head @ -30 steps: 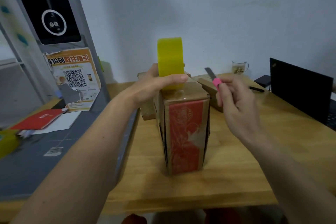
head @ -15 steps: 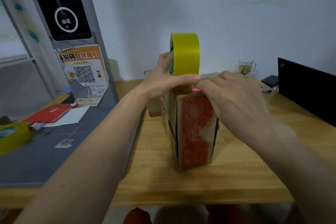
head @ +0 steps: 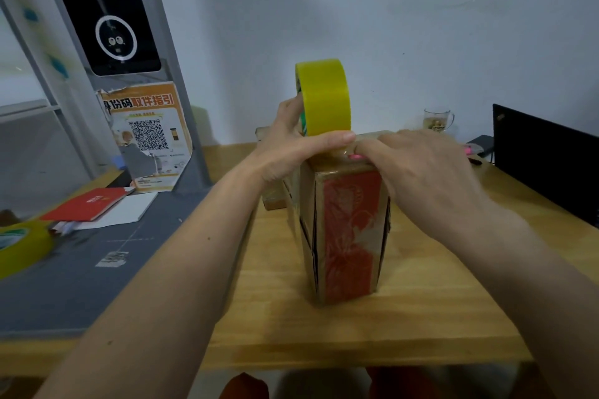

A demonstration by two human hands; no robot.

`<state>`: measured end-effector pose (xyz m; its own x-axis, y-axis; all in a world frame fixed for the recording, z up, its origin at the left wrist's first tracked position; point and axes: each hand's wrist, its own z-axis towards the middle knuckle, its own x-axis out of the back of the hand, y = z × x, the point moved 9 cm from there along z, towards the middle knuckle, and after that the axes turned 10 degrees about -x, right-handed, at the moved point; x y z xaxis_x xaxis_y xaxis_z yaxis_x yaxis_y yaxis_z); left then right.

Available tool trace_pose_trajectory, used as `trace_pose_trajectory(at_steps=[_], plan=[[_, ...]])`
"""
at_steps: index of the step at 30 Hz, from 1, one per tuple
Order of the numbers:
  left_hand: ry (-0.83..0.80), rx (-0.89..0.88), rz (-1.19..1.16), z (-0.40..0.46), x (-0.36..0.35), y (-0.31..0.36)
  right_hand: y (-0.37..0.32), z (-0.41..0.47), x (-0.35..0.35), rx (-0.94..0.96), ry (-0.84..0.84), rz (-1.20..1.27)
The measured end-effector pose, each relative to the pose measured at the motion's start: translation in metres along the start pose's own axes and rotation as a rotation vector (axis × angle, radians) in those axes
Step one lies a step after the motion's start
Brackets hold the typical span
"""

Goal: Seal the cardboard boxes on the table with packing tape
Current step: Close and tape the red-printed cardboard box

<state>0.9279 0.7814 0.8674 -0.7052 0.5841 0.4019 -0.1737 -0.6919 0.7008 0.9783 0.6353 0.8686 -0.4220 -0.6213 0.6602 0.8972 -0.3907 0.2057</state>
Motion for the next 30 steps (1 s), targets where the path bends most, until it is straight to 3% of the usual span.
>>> trace_pose_trajectory(at_steps=[2,5,8,11,14,18,20,22,24,25,27,30], plan=[[0.019,0.008,-0.041,0.0,0.004,-0.005,0.018,-0.001,-0.009,-0.063,-0.044,0.049],[0.064,0.0,-0.132,-0.001,0.01,-0.009,0.049,-0.008,-0.014,-0.182,0.065,0.268],[0.106,-0.001,-0.132,-0.002,0.009,-0.011,0.082,-0.018,-0.051,-0.428,0.059,0.306],[0.158,-0.011,-0.152,-0.004,0.005,-0.01,0.093,-0.039,-0.125,-0.636,-0.262,0.261],[0.186,-0.019,-0.154,-0.006,0.004,-0.01,0.083,-0.074,-0.186,-0.698,-0.593,0.227],[0.253,-0.027,-0.173,-0.011,0.006,-0.007,0.074,-0.103,-0.225,-0.741,-0.8,0.269],[0.285,-0.021,-0.204,-0.012,0.008,-0.008,0.076,-0.096,-0.214,-0.813,-0.669,0.395],[0.304,-0.007,-0.235,-0.012,0.009,-0.01,0.08,-0.072,-0.162,-0.778,-0.203,0.516],[0.314,-0.011,-0.304,-0.01,0.01,-0.011,0.066,-0.056,-0.082,-0.574,0.32,0.562],[0.317,-0.018,-0.332,-0.008,0.011,-0.01,0.052,-0.054,-0.048,-0.434,0.505,0.582],[0.329,-0.023,-0.361,-0.007,0.014,-0.008,0.016,-0.052,-0.007,-0.15,0.666,0.627],[0.341,-0.02,-0.388,-0.007,0.018,-0.006,-0.029,-0.044,0.016,0.08,0.634,0.648]])
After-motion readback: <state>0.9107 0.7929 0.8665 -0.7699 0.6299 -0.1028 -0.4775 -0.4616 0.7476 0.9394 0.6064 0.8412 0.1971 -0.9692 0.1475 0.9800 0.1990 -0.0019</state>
